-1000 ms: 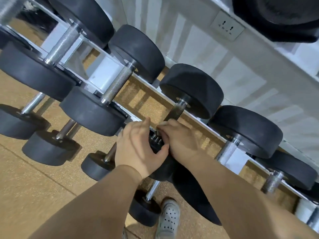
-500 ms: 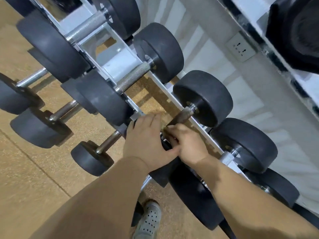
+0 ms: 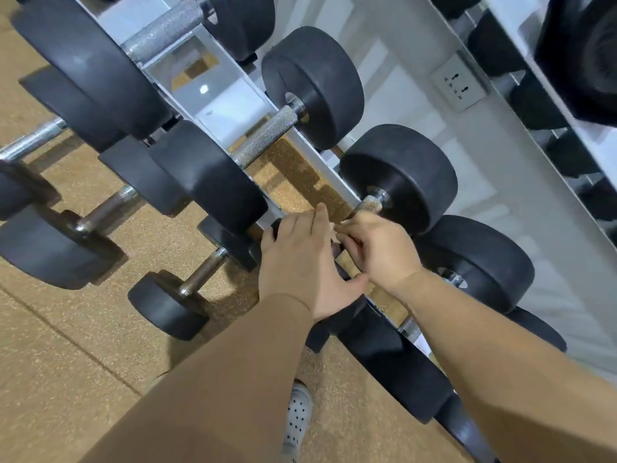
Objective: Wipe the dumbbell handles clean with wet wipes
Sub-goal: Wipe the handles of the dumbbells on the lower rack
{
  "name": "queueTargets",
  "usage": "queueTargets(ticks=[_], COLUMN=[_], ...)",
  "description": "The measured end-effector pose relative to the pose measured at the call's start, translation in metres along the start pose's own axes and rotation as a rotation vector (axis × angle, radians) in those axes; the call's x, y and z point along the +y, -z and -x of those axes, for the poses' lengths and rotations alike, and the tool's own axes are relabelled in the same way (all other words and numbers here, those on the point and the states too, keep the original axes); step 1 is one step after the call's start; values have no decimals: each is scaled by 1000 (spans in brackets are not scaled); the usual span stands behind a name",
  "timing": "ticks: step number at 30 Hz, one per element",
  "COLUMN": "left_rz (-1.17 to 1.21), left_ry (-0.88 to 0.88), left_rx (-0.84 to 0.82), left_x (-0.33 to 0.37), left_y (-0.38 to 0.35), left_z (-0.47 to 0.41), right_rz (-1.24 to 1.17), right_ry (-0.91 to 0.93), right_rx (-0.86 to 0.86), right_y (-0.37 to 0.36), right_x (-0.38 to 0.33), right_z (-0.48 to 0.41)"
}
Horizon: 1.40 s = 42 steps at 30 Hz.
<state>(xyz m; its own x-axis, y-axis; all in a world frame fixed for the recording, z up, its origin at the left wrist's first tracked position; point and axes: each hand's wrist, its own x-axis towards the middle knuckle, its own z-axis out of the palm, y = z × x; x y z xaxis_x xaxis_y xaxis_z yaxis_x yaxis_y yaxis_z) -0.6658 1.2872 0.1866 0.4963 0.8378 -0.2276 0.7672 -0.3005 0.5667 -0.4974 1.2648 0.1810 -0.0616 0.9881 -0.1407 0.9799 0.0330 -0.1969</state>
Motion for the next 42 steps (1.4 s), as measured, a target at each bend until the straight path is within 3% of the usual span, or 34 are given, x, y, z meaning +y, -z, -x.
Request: queueTargets(ticks=[3,5,8,10,13,16,19,22,26,29,33,35,38,40,42], left_rz=[2,11,11,9,10,18,35,37,27,19,-8,-9,-2,-15,-51], left_ry=[-4,-4,-3,-2,4,19,37,43,50,48,30,28,40,46,4], left_rx=[-10,-5,-16,-24,-28,-23,6,4,-12,-42,-37,-20,-9,-13,6], left_x=[1,1,1,1,2,2,2,1,3,4,6,7,6,7,4], left_y=[1,2,2,2,2,3,1,-1,0,1,3,3,1,0,-2], left_z=[0,1,1,1,1,0,2,1,1,0,0,0,-3,-5,-5], right_rz=[42,8,-66,1,190,108,-16,54,73,-236,-497,-685,-1226,-1385,-1336], right_ry=[-256,-309,0,93,-134,-282,-49,97,-218,-382,-535,-775,-1103,-1166,-1161], right_rx=[202,225,-51,-163,-30,105,35,-46,165,219,71,131,311,371,402], right_y=[9,7,6,12,17,9,1,8,8,-3,-21,-26,-25,-27,-30], right_x=[14,13,-3,-2,14,16,10,17,28,13,6,9,5,3,-1], right_z=[-13,-13,-2,-6,-25,-24,-7,-3,-15,-3,27,26,6,-5,-6])
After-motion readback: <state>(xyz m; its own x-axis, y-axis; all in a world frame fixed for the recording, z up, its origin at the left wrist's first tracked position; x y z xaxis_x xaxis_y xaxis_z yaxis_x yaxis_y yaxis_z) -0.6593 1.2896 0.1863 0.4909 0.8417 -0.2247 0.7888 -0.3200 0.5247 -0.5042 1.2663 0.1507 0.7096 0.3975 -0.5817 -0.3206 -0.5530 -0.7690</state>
